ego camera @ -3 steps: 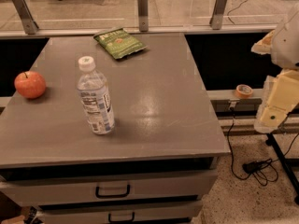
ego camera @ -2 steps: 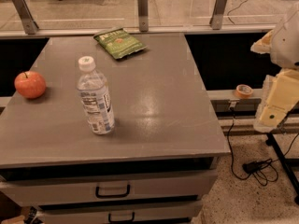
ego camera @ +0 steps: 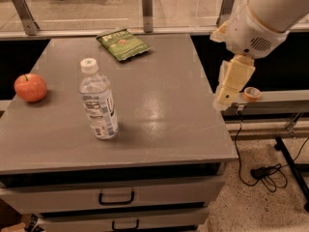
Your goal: Pick apple
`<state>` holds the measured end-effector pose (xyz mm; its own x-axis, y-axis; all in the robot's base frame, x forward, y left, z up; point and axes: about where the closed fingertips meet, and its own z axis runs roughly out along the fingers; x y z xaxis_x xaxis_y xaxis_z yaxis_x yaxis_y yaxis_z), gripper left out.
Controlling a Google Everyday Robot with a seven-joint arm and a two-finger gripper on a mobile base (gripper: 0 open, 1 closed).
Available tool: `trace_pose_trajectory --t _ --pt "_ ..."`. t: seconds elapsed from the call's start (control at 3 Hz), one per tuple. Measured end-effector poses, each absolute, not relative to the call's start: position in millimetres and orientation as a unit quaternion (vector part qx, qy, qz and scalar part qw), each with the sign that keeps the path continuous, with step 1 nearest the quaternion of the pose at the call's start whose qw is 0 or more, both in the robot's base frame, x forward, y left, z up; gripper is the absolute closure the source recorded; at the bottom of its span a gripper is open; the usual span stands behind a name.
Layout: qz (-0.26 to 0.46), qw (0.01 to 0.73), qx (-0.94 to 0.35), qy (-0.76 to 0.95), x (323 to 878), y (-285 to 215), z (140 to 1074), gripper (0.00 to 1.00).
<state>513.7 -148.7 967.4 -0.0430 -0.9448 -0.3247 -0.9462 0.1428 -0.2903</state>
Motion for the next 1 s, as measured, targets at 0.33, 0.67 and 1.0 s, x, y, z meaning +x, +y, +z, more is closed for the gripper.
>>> trace_pose_trajectory --t 0.33,0.67,1.0 --pt "0.032 0.260 -0.690 0.675 549 -67 960 0.00" --pt "0.031 0.259 -0.690 0.675 549 -67 960 0.00" --pt "0.042 0.269 -0.696 0.664 573 -43 949 0.00"
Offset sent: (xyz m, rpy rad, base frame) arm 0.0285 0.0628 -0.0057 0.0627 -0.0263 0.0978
